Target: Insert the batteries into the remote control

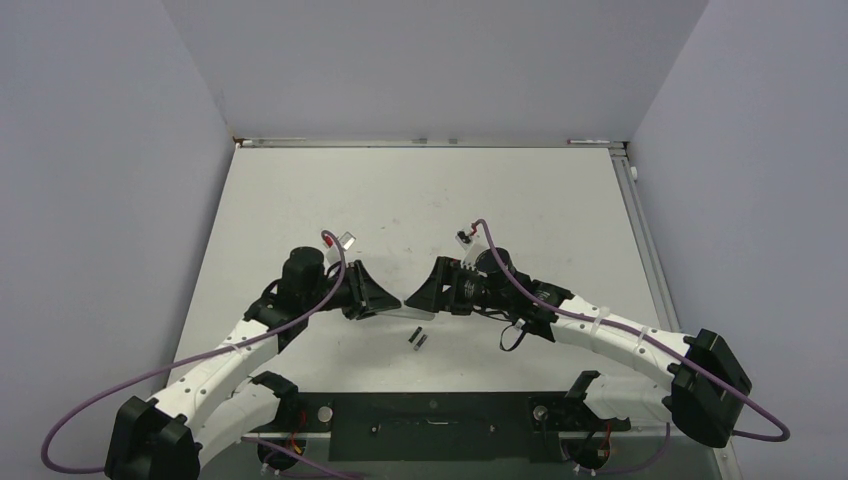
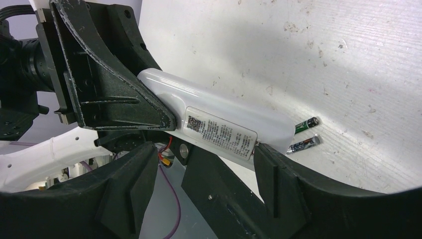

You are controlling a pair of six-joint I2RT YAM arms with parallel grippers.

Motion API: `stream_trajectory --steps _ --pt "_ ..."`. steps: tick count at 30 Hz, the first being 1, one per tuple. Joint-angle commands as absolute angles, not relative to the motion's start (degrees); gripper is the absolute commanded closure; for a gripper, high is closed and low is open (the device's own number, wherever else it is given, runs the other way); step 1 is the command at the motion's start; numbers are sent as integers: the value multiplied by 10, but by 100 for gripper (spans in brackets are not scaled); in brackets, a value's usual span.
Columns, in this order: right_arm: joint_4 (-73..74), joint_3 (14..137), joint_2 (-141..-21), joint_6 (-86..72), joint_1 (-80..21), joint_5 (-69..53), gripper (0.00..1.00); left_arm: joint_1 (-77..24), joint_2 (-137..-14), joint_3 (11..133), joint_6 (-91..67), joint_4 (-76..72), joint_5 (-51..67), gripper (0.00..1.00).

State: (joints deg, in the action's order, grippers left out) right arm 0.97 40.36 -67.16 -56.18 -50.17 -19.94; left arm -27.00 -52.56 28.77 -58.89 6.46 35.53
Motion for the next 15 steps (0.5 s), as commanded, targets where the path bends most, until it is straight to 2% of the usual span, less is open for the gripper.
stream_trajectory --steps 1,15 --pt "-52 422 -651 -573 -511 -240 32 -279 -533 316 -576 50 350 100" --pt "-37 428 -645 -566 -511 -230 32 -280 -541 322 -562 70 337 100"
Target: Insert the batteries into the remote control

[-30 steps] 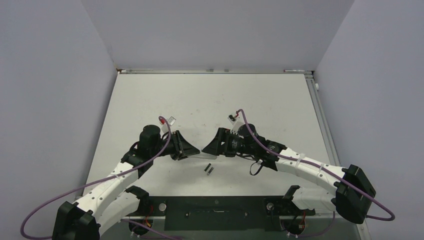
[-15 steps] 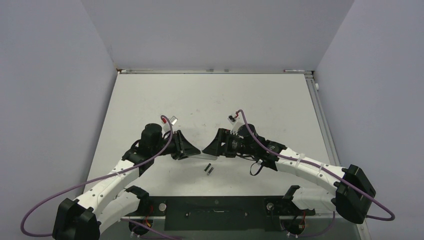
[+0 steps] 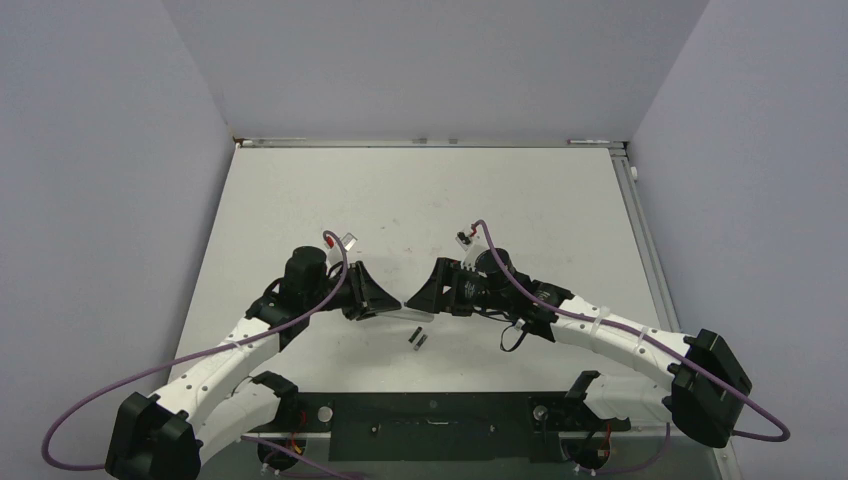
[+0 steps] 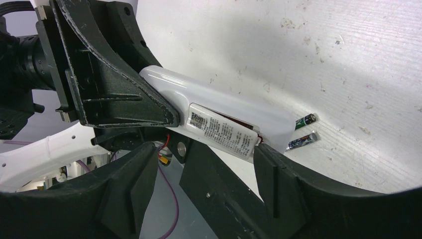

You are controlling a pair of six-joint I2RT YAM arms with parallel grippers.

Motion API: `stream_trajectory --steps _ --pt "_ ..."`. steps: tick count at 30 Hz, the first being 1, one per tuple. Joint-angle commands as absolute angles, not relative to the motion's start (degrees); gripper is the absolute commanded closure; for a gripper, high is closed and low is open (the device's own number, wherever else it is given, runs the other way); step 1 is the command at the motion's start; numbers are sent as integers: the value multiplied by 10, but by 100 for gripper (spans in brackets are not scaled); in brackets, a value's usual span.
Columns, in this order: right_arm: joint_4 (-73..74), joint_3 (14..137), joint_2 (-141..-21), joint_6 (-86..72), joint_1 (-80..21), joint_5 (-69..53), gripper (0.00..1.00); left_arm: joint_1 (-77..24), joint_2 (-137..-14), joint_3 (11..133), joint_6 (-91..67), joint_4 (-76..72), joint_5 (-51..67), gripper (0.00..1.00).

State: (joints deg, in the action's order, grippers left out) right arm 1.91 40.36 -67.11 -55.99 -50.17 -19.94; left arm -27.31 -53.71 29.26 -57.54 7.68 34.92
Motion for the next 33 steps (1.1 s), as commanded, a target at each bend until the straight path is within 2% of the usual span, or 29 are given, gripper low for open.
stream_trajectory --steps 1,33 --pt "-36 428 -646 -565 -511 -230 32 -280 -541 322 -562 70 336 100" --pt "-20 414 -651 -559 -493 -218 32 -279 -577 347 -542 89 311 100"
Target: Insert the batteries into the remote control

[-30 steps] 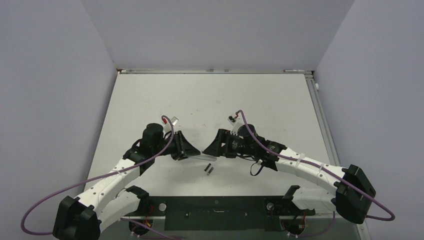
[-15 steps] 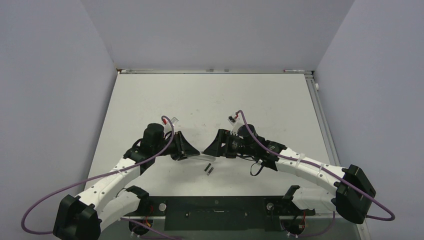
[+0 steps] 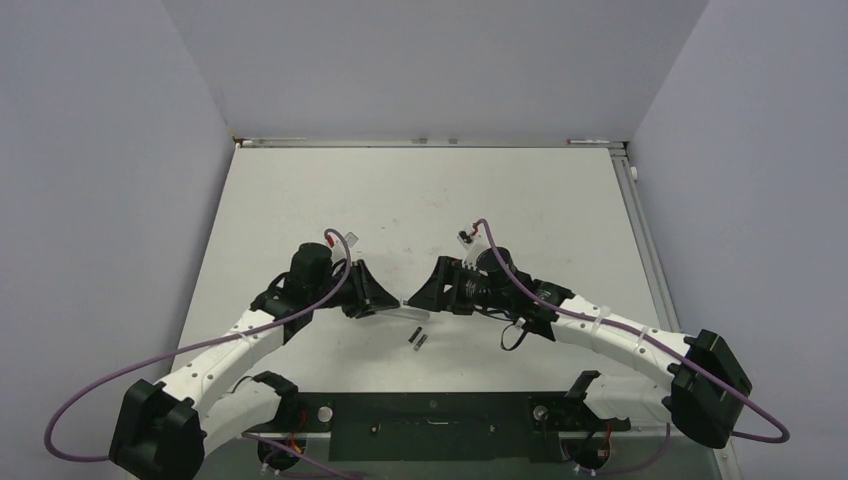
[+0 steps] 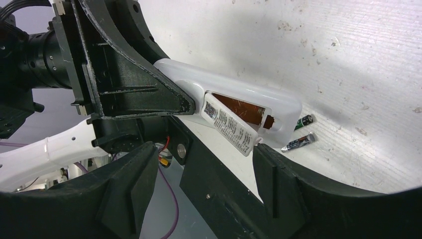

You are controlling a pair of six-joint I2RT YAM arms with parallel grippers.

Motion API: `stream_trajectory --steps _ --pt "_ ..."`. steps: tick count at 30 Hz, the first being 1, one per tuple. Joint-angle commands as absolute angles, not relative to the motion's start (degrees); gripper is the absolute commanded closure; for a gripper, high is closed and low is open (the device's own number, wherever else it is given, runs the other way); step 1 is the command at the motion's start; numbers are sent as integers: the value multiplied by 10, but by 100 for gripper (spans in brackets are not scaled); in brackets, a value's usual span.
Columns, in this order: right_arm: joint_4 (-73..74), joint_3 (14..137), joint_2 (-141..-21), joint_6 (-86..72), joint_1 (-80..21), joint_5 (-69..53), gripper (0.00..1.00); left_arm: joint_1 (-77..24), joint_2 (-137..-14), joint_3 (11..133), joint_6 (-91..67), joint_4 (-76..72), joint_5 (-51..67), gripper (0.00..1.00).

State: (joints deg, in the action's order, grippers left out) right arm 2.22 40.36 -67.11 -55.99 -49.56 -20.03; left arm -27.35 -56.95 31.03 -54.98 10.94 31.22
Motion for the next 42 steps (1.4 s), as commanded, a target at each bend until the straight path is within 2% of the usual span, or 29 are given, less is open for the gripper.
stream_trajectory --steps 1,42 --pt "-20 414 -651 -558 -491 -218 32 -279 -580 351 -542 88 311 100" --pt "-5 367 -692 -501 -334 -304 32 -269 -799 489 -483 72 302 100"
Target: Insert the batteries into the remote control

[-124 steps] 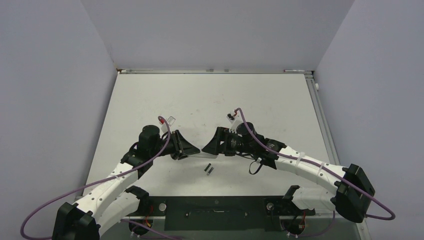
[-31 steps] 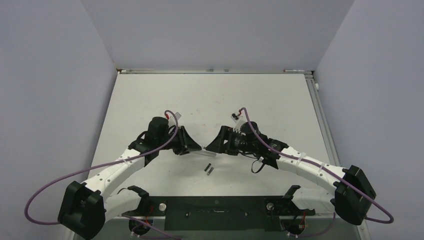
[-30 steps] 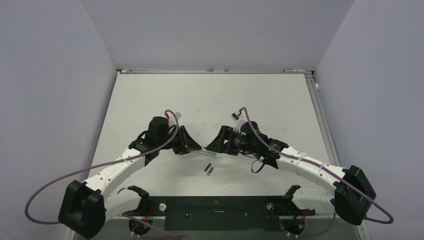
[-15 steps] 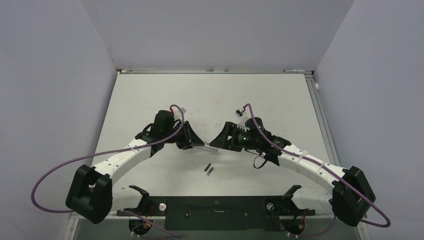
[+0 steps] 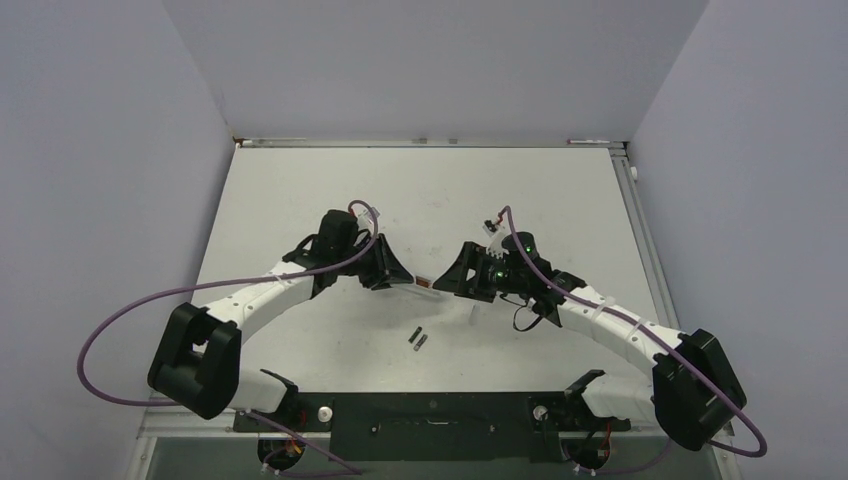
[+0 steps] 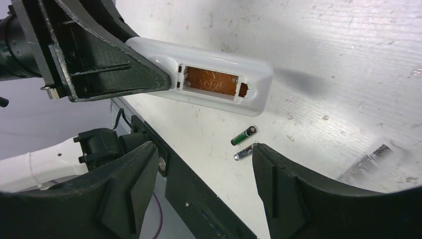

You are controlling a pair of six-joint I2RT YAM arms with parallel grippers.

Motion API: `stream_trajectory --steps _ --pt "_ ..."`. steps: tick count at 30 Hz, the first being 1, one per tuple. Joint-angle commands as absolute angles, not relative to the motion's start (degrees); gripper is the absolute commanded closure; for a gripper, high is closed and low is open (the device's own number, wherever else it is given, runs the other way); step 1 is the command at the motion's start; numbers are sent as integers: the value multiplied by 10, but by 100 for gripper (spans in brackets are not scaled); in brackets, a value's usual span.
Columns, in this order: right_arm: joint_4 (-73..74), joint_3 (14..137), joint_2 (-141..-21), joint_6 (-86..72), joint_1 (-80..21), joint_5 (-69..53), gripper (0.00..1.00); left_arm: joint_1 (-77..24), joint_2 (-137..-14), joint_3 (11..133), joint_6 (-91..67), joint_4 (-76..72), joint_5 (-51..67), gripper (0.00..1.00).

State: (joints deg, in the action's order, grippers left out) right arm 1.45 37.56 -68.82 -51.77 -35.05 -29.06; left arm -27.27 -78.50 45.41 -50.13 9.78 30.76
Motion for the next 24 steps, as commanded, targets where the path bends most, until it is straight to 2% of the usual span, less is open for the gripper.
stream_trajectory --steps 1,15,24 --pt "-3 365 -691 -500 -331 -305 32 -269 -803 491 -481 72 301 100" --pt "47 359 -660 -475 -316 -291 32 -254 -789 512 -442 124 270 100" --pt "123 378 -625 -434 -323 -246 33 -249 -751 489 -448 127 301 100"
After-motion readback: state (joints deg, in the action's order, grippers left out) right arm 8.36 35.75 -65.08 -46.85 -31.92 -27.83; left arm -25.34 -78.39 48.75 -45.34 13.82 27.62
